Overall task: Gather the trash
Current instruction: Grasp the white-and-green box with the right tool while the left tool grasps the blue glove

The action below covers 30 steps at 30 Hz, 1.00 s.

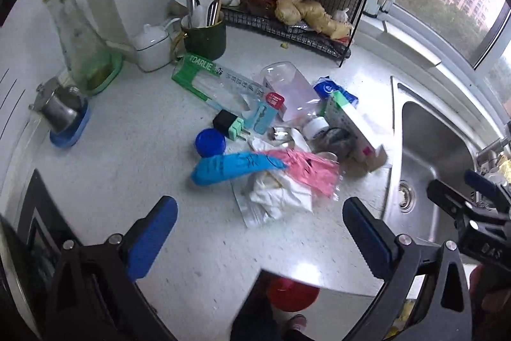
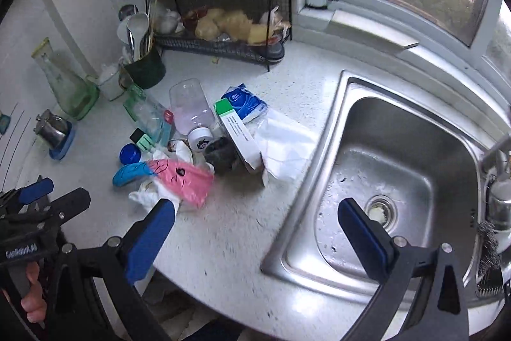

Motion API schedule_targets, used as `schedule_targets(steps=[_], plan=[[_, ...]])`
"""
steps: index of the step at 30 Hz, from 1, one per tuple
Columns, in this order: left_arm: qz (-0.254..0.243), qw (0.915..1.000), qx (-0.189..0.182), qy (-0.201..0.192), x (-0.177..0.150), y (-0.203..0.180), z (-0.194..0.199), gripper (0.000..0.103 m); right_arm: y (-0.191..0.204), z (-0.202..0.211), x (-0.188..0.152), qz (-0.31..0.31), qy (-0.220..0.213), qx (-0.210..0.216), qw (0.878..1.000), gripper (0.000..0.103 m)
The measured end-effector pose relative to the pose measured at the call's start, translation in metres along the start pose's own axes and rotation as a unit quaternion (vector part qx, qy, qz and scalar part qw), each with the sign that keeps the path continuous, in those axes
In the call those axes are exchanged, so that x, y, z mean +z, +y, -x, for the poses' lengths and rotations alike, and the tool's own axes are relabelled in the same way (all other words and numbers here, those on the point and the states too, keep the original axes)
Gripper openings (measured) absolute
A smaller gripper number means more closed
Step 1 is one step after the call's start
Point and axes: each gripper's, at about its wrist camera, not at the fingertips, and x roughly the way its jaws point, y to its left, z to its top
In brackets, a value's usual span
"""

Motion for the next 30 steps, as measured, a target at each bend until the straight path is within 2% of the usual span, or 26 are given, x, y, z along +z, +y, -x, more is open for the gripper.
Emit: schedule_targets(steps=[5, 12, 14, 19, 21, 22, 30], plan=[[-0.005, 0.9994, -0.024, 0.025, 0.016, 0.012, -0.029, 0.103, 0.009, -0.040, 0.023, 0.022, 0.025, -0.002, 0.999, 0.091], [0.007, 0.9980, -0.032, 0.054, 0.025, 0.033, -0.061, 0.103, 0.010, -0.087, 0.045, 0.045, 0.056, -0.013, 0.997, 0.076], [0.013, 0.9979, -0.031, 0.055, 0.025, 0.040, -0.067, 0.103, 0.010, -0.097, 0.048, 0.051, 0.067, -0.016, 0.996, 0.065], [-0.003, 0.9975, -0.033, 0.062, 0.028, 0.045, -0.078, 0.103, 0.007, -0.119, 0.049, 0.052, 0.095, -0.011, 0.994, 0.052], [-0.014, 0.9977, -0.029, 0.059, 0.030, 0.045, -0.078, 0.103, 0.008, -0.125, 0.049, 0.055, 0.100, -0.012, 0.993, 0.043], [-0.019, 0.9976, -0.031, 0.059, 0.031, 0.045, -0.079, 0.103, 0.008, -0.127, 0.049, 0.056, 0.101, -0.014, 0.993, 0.034], [-0.022, 0.9947, -0.057, 0.083, 0.031, 0.051, -0.091, 0.103, 0.025, -0.129, 0.048, 0.077, 0.095, -0.006, 0.992, 0.027]])
